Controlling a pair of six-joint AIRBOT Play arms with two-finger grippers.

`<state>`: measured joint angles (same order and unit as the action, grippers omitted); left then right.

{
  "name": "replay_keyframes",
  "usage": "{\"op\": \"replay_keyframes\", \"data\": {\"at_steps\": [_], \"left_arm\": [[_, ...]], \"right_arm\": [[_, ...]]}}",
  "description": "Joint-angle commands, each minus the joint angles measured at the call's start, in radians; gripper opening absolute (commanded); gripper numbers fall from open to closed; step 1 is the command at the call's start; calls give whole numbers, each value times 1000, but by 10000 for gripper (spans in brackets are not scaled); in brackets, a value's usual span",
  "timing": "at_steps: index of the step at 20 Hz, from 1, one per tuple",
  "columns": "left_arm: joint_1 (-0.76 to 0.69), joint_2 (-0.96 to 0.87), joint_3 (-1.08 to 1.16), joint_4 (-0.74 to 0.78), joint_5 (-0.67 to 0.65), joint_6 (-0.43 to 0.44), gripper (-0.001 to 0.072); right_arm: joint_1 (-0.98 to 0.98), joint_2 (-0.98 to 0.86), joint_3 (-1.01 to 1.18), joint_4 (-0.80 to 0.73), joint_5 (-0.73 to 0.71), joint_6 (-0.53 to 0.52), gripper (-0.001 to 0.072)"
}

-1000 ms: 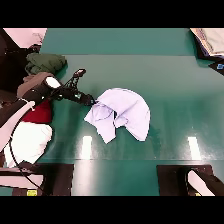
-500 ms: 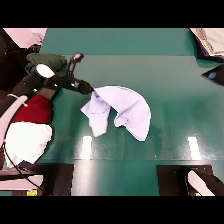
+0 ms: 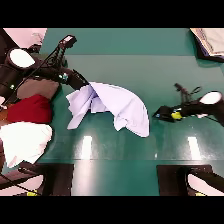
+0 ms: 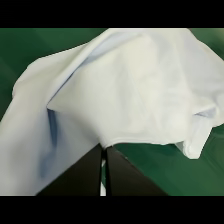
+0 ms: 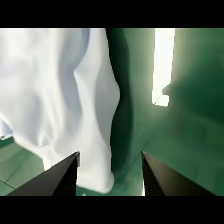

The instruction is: Fold the shirts.

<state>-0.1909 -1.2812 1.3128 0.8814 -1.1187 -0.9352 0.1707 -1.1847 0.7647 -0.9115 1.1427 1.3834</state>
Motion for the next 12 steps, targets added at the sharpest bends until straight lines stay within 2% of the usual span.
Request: {"op": "replay_keyframes", "data": {"at_steps": [1,3,5,6,9,12], "left_arm": [[0,6,3,8,-28,-35,21],[0,6,3,9,-29,-37,21],[0,6,3,10,-42,-37,21],[0,7,5,18,-54,-38,21],[1,69,41,155,-14,-116,20],[1,175,220,281,-35,-132,21]], "right_arm": [[108,-146,4,50,-86,-41,447],[122,-211,53,47,-86,-42,424],[121,-243,98,46,-84,-42,65],[114,-243,122,45,-80,-42,14],[55,-171,233,45,-10,-41,13],[-50,-18,415,45,40,-18,13]]}}
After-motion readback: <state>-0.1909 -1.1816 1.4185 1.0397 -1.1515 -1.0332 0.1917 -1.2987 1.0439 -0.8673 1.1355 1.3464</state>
